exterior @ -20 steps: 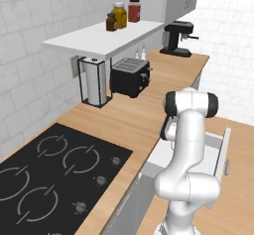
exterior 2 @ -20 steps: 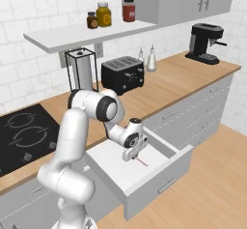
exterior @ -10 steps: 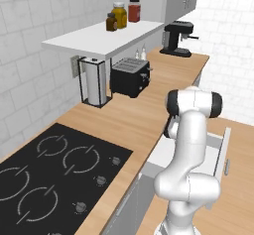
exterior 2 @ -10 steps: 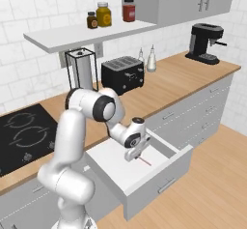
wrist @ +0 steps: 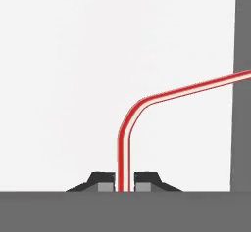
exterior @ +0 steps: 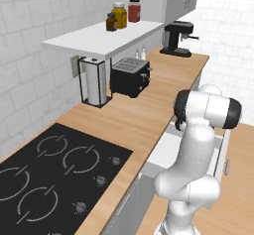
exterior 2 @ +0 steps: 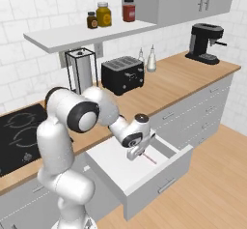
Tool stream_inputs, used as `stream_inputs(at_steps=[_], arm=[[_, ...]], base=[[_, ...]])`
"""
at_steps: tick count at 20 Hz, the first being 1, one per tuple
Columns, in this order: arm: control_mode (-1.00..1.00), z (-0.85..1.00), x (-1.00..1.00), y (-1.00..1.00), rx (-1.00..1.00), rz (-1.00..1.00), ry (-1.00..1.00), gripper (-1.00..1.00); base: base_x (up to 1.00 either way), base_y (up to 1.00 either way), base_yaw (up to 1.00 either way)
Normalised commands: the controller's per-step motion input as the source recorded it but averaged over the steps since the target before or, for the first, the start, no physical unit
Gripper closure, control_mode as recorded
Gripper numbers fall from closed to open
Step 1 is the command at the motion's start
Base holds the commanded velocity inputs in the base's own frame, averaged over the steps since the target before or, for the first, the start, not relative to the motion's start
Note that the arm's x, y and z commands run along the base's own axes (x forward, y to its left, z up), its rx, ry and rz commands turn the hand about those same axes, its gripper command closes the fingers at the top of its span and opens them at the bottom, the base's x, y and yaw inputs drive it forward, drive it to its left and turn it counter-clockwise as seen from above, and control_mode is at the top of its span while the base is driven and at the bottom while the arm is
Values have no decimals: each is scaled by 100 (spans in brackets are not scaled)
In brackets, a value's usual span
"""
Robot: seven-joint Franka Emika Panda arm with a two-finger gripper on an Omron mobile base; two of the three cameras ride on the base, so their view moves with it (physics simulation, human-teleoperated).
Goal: Take a straw from the drawer in front and place it inside the glass cup on the dining counter.
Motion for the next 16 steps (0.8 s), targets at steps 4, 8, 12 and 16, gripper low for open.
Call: stream_inputs(at_steps=[4, 8, 12, 16], arm=[[-100, 100, -34, -24, 0, 0, -14, 100], [-100, 100, -22, -16, 0, 0, -15, 100], [-100, 100, -16, -7, 0, -2, -8, 100], [-100, 100, -11, 0, 0, -5, -2, 100]], base=[[0, 0, 0], [0, 0, 0], [0, 0, 0], [0, 0, 0]])
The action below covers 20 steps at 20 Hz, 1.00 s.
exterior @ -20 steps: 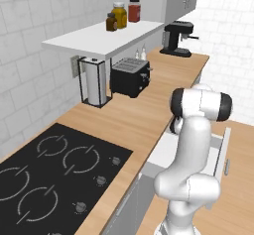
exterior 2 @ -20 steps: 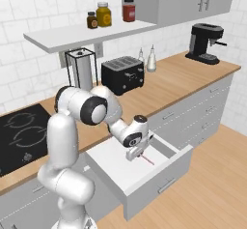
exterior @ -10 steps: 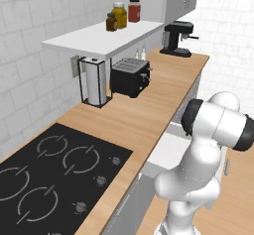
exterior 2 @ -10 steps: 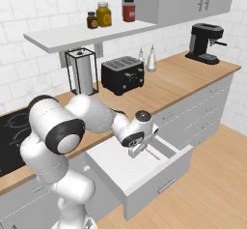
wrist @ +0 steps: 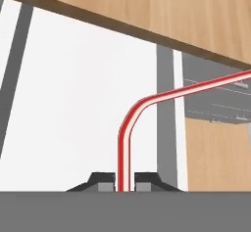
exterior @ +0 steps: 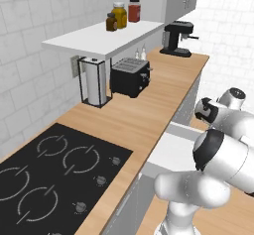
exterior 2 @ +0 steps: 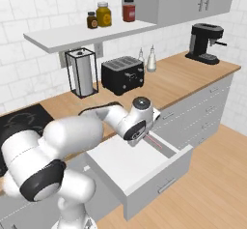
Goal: Take a straw from the drawer in front and place it inside the glass cup on the dining counter.
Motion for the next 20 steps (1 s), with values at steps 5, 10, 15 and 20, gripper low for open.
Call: stream_inputs(at_steps=[5, 10, 15, 20], arm=[[-100, 100, -12, 1, 4, -6, 0, 100], [-100, 91, -33, 11, 11, -1, -1, 100], [-100, 74, -46, 17, 11, 0, -1, 100], [-100, 52, -63, 22, 4, 0, -3, 100]], base=[[0, 0, 0], [0, 0, 0], [0, 0, 0], [0, 0, 0]])
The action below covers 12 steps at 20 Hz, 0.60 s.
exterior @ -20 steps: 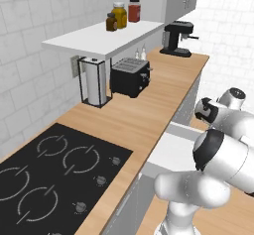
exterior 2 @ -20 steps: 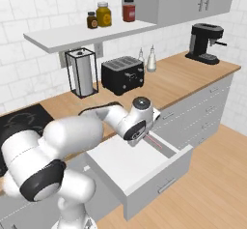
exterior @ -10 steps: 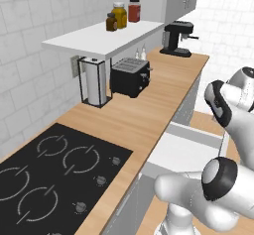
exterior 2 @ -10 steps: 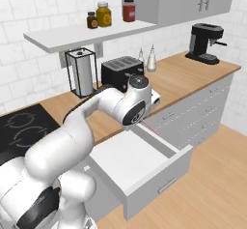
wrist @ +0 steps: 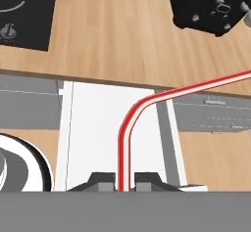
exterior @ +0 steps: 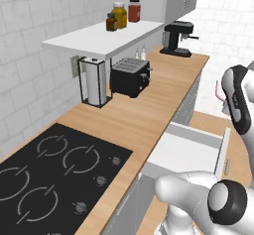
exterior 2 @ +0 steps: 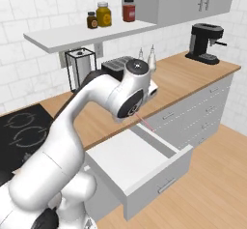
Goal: Take a straw from the drawer in front and place it inside the glass cup on the dining counter.
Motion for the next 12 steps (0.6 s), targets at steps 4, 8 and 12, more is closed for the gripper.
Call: stream_inputs(at_steps=[4, 8, 12], arm=[[-100, 35, -67, 21, 0, 0, -9, 100], [-100, 28, -56, 27, 0, -1, -15, 100], [-100, 18, -28, 23, 0, -3, -13, 100]], base=[[0, 0, 0], [0, 0, 0], [0, 0, 0]])
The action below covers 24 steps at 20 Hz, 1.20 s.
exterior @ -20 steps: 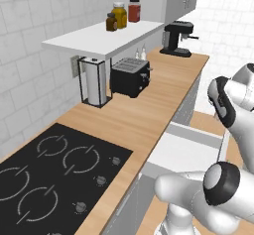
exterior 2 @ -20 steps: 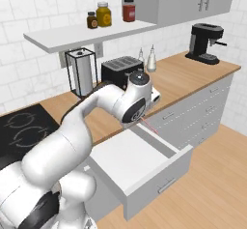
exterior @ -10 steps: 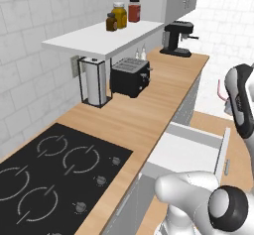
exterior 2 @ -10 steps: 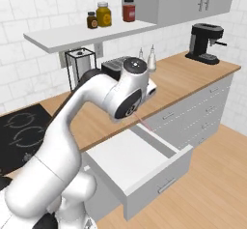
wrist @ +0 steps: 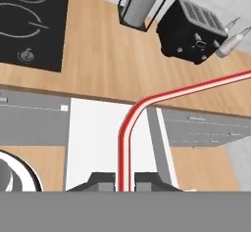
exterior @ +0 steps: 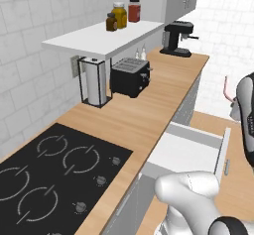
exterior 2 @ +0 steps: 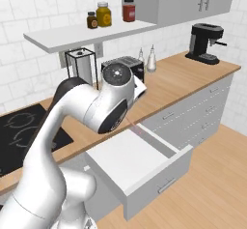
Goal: Take a straw from the drawer in front and place it inside the glass cup on the dining counter.
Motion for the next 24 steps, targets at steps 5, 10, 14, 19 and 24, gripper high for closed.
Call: stream_inputs(at_steps=[5, 10, 14, 19, 24], arm=[[-100, 0, 0, 9, -6, 0, 0, 100], [100, 0, -10, 9, -7, 0, -6, 100], [100, 0, 0, 0, 0, 0, 0, 100], [100, 0, 0, 0, 0, 0, 0, 100], [100, 0, 0, 0, 0, 0, 0, 100]], base=[[0, 0, 0], [-29, 4, -3], [-81, 3, -24], [-72, 0, -47], [-35, -7, -66]])
